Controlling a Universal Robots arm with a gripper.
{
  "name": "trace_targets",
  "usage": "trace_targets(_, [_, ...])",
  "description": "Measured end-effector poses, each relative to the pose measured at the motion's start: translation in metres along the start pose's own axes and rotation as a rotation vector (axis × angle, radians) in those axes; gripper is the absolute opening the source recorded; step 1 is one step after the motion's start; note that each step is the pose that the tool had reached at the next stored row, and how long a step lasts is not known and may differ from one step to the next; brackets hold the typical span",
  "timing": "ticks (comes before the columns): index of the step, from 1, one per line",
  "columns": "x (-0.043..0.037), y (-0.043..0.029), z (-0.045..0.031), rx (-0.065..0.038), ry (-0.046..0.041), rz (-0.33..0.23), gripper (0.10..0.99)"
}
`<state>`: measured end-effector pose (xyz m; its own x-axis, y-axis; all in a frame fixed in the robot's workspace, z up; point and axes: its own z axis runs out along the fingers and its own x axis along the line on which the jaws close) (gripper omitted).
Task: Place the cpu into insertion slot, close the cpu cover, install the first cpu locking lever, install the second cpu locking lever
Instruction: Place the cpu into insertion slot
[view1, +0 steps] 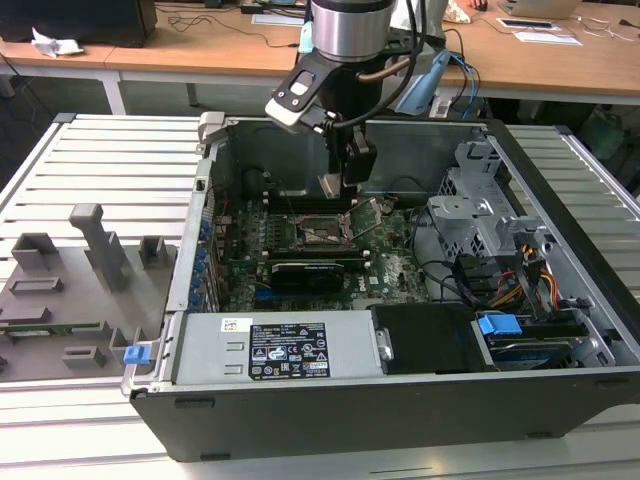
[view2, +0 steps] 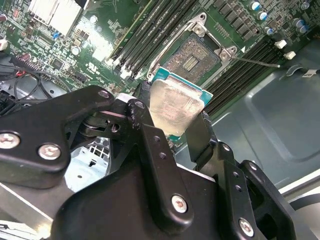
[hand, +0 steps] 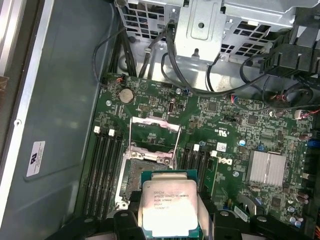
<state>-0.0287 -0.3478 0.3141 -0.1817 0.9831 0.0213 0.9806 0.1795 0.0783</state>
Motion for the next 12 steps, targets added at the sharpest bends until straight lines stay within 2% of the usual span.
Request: trace_targets(12, [-0.0002, -0.0006, 0.0071, 0.001, 0.0002, 0.0, 0.525])
